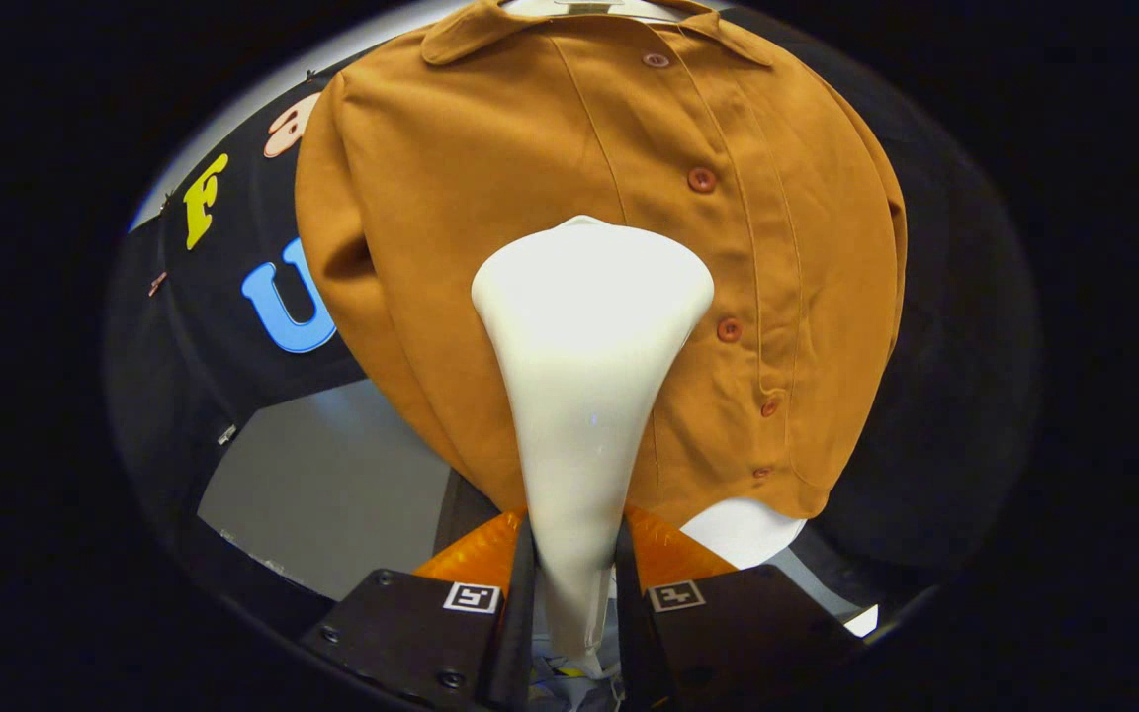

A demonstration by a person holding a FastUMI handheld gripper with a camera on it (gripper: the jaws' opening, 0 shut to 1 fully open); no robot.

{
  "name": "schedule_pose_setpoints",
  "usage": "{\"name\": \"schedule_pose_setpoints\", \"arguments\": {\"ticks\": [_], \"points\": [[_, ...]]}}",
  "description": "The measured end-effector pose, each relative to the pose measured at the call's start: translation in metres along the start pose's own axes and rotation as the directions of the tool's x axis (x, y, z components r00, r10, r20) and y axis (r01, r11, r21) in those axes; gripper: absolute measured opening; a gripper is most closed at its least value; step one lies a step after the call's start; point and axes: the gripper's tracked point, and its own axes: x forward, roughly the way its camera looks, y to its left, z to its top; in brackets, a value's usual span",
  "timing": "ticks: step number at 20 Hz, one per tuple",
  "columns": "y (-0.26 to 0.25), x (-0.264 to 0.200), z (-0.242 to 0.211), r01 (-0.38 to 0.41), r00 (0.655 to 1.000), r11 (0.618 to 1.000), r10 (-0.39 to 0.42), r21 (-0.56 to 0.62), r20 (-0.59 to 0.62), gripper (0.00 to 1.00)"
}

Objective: Iron the clothes twice with a garment steamer, once on the left side and once on the right side.

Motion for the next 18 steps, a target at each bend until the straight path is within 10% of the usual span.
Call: {"name": "schedule_pose_setpoints", "arguments": {"ticks": [10, 18], "points": [[-0.012, 0.007, -0.061, 0.028, 0.992, 0.999, -0.024, 0.031, -0.125, 0.40], [-0.020, -0.052, 0.003, 0.027, 0.997, 0.999, -0.030, 0.046, 0.069, 0.40]]}}
